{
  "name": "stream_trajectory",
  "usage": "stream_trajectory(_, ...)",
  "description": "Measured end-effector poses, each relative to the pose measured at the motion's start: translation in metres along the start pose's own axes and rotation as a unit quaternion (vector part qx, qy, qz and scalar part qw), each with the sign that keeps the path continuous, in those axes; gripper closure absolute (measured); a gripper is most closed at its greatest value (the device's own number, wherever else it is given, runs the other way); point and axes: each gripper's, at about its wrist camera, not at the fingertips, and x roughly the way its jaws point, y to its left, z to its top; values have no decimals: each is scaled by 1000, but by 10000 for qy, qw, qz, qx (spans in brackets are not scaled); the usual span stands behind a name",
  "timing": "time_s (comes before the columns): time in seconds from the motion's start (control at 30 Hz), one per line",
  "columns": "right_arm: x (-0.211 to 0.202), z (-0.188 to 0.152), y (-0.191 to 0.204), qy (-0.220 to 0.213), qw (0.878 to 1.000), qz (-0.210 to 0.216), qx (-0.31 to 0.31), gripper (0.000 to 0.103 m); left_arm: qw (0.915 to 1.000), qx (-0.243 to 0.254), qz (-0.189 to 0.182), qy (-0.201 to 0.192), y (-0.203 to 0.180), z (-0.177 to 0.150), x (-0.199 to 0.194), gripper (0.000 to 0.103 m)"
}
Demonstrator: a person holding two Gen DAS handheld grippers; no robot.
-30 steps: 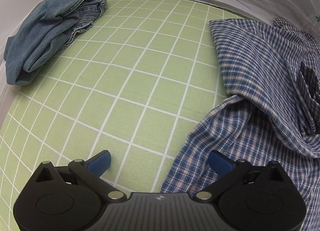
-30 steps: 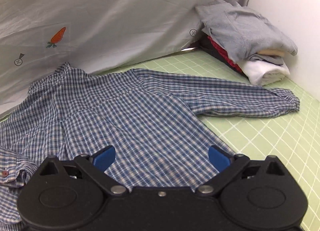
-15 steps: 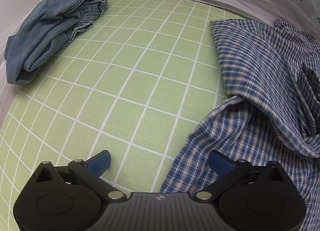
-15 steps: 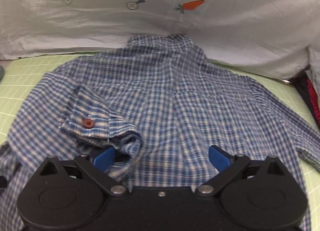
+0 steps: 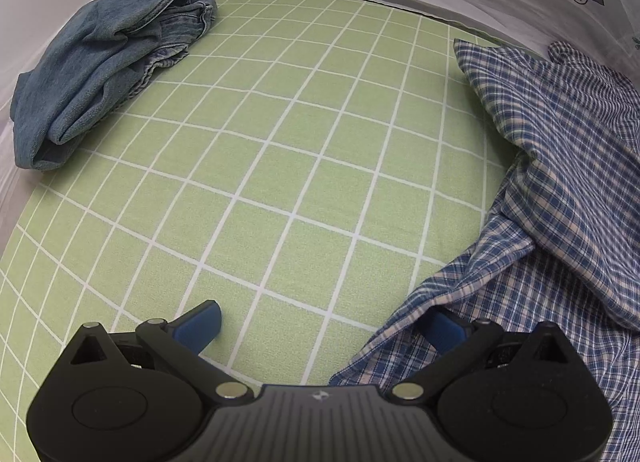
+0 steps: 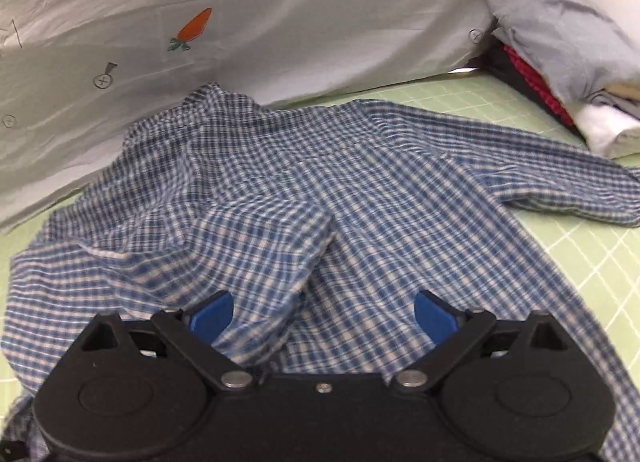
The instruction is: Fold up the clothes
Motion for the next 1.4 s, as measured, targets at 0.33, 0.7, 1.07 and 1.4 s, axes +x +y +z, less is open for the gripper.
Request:
stream_trajectory(0.33, 34, 21, 7, 453, 9939, 1002, 48, 59, 9999, -101, 17, 109, 1, 3, 2, 0)
stream_trajectory(0.7, -21, 75, -46, -975, 9764, 1915, -229, 103, 9967, -331, 10, -736, -40, 1, -71, 0)
stream_trajectory(1.07, 40, 98, -184, -694, 9948, 696, 249, 99, 9900, -589, 411, -1214, -78, -59, -138, 0)
stream_trajectory(1.4, -7, 43, -185, -997, 9907, 924, -85, 0, 9892, -836, 458, -1113, -54, -111, -162, 0)
